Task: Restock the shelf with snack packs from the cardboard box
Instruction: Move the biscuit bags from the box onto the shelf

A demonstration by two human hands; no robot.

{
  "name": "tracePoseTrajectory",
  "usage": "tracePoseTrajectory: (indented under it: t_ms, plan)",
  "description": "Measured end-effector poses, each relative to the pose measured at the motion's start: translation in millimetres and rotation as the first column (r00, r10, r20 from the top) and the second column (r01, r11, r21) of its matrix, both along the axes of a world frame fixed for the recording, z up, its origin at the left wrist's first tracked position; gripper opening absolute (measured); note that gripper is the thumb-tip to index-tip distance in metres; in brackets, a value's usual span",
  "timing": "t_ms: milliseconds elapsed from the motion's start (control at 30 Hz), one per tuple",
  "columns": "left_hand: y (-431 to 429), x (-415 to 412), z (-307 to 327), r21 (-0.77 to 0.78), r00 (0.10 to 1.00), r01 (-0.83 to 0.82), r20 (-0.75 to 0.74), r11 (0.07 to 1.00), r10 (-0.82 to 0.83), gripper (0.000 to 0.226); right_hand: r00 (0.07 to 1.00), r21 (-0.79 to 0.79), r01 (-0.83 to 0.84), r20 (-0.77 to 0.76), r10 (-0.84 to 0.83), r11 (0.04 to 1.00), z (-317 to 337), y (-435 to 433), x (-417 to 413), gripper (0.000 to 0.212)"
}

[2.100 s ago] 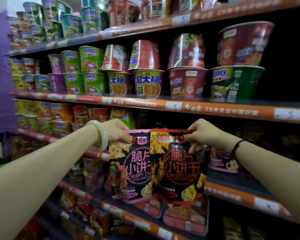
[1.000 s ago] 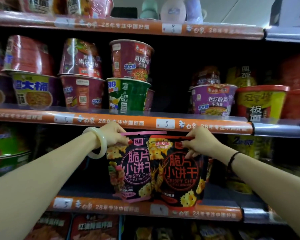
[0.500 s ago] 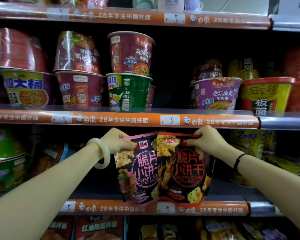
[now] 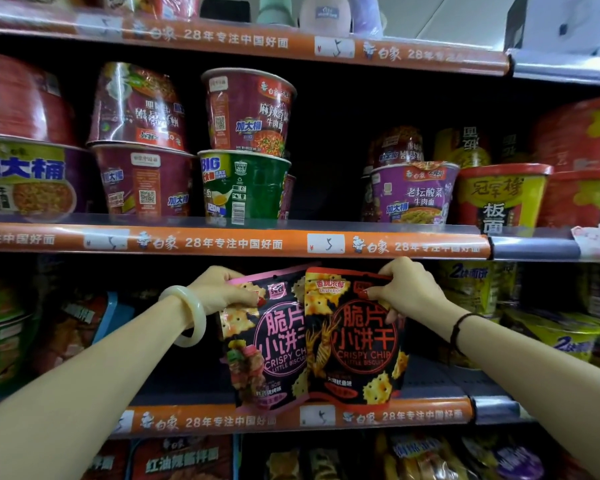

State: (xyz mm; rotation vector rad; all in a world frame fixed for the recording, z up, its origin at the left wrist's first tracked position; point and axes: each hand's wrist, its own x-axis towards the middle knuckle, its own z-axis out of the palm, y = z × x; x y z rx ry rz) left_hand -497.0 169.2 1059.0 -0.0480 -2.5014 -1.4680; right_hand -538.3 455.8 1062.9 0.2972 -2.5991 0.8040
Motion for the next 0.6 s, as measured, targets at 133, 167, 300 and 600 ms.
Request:
tracePoseTrajectory:
  t_ms: [133,167,300,600]
  plan:
    - [0.3,3.4,2.5,-0.022,0.997,0.04,0.062,0.999,-0.039,0.016,0.999,0.023,-0.04,0.025,0.039,0.999,-1.8,3.8,-4.6,0.033]
    - [0.6,3.5,3.1,-0.022,0.997,0.043,0.063,0.999,-0.042,0.017,0.998,0.005,-0.052,0.034,0.051,0.999,-1.1,5.3,-5.2,0.033]
    - [-0.3,1.3,1.8,0.011,0.999,0.013,0.036,1.0,-0.014,0.013,0.998,-0.126,-0.066,-0.003,0.067,0.99,1.8,12.7,-0.9,0.025]
    - [-1.3,-4.5,-8.4,0.212,0.997,-0.072,-0.005,0.975,0.075,0.037,0.995,-0.186,0.038,-0.081,-0.054,0.982,-6.6,29.6,-3.1,0.017]
